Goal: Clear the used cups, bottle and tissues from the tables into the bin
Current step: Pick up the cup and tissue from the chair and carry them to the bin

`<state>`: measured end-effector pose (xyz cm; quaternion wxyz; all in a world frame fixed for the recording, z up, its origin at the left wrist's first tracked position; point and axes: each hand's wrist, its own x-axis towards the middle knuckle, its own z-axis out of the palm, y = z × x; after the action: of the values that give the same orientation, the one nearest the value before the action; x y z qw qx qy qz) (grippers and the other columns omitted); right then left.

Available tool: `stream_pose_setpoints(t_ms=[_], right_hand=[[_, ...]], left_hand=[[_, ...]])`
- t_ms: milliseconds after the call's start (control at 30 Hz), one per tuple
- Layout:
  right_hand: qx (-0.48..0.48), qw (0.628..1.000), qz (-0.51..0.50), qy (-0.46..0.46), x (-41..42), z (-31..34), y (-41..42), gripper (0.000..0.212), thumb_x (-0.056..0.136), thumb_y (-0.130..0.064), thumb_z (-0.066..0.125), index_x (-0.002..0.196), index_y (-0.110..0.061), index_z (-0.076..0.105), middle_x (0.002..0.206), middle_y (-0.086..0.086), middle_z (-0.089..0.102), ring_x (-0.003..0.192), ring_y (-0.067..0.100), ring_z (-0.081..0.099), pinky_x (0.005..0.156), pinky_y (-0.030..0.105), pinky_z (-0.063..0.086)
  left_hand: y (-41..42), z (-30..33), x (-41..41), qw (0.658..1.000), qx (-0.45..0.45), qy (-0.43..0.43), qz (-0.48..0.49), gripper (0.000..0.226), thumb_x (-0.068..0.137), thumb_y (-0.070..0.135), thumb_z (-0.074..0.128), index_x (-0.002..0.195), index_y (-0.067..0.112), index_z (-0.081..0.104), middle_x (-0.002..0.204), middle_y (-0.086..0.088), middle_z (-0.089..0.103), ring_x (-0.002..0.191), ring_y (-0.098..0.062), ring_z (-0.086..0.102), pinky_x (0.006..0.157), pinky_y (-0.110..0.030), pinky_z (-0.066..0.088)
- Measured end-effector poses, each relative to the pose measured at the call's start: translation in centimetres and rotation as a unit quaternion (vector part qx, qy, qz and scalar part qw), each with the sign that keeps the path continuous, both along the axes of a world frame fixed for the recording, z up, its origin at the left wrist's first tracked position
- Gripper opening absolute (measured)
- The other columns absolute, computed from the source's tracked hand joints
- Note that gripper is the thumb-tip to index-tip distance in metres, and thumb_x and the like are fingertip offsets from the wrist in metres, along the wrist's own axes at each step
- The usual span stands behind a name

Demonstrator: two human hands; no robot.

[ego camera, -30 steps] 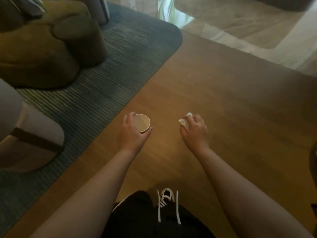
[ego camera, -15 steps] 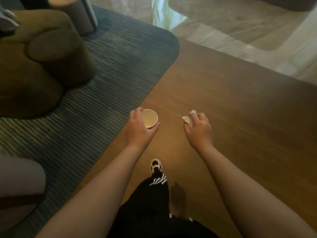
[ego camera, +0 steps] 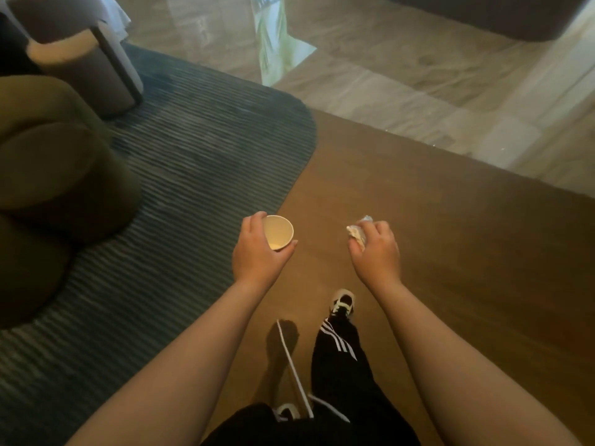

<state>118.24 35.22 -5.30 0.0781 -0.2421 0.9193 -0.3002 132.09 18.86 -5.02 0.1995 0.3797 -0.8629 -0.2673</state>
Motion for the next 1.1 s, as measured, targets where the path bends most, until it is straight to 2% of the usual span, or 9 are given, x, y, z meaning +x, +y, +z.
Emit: stream_pose_setpoints(t_ms=[200, 400, 567, 733, 967, 1100], right_hand=[[0.001, 1.000, 0.021, -0.001, -17.1, -1.6, -9.0, 0.028, 0.088, -0.028, 0.057, 0.115, -0.021, 0.059, 0.108, 0.002, 0.050, 0.098, 0.021, 0.050, 0.086, 0.041, 0.046], [0.020, 0.998, 0.062, 0.013, -34.0, -0.1, -17.0, 0.028, 0.086, -0.025, 0.058, 0.114, -0.018, 0.059, 0.104, 0.003, 0.051, 0.096, 0.022, 0.052, 0.084, 0.037, 0.045], [0.017, 0.996, 0.080, 0.020, -44.8, 0.8, -24.2, 0.027, 0.086, -0.023, 0.059, 0.112, -0.017, 0.060, 0.103, 0.004, 0.053, 0.097, 0.024, 0.053, 0.084, 0.040, 0.046], [0.028, 0.995, 0.099, 0.017, -55.0, -0.6, -32.9, 0.026, 0.085, -0.023, 0.059, 0.111, -0.018, 0.060, 0.105, 0.005, 0.052, 0.098, 0.025, 0.051, 0.086, 0.038, 0.044], [0.008, 0.989, 0.142, 0.036, -71.4, -2.4, -50.3, 0.023, 0.086, -0.027, 0.058, 0.106, -0.016, 0.060, 0.098, 0.002, 0.052, 0.090, 0.025, 0.053, 0.080, 0.037, 0.045], [0.022, 0.984, 0.172, 0.050, -80.9, -0.7, -60.6, 0.022, 0.089, -0.031, 0.054, 0.108, -0.019, 0.059, 0.103, 0.007, 0.058, 0.087, 0.026, 0.057, 0.073, 0.033, 0.046]], left_hand=[[-8.5, -1.5, -18.1, 1.000, -0.002, 0.000, 0.006, 0.075, 0.071, 0.052, 0.074, 0.130, 0.016, 0.042, 0.122, -0.001, 0.047, 0.104, -0.019, 0.051, 0.078, -0.032, 0.045], [-17.2, 0.9, -35.2, 1.000, 0.012, -0.001, 0.027, 0.075, 0.071, 0.050, 0.075, 0.129, 0.016, 0.043, 0.121, -0.001, 0.047, 0.105, -0.022, 0.052, 0.080, -0.037, 0.047], [-23.8, 1.9, -45.2, 0.999, 0.009, -0.002, 0.047, 0.074, 0.071, 0.050, 0.075, 0.128, 0.017, 0.042, 0.122, -0.001, 0.046, 0.103, -0.021, 0.052, 0.077, -0.033, 0.045], [-31.7, 0.3, -54.2, 0.998, 0.017, 0.001, 0.065, 0.076, 0.071, 0.051, 0.075, 0.129, 0.016, 0.042, 0.124, -0.002, 0.046, 0.106, -0.021, 0.051, 0.080, -0.036, 0.046], [-47.9, -2.6, -68.4, 0.994, 0.020, 0.012, 0.107, 0.076, 0.070, 0.051, 0.075, 0.128, 0.015, 0.043, 0.124, -0.002, 0.046, 0.106, -0.022, 0.051, 0.075, -0.032, 0.042], [-57.0, -2.1, -76.0, 0.991, 0.042, 0.011, 0.130, 0.076, 0.072, 0.049, 0.075, 0.130, 0.013, 0.042, 0.126, -0.004, 0.045, 0.110, -0.024, 0.049, 0.081, -0.035, 0.043]])
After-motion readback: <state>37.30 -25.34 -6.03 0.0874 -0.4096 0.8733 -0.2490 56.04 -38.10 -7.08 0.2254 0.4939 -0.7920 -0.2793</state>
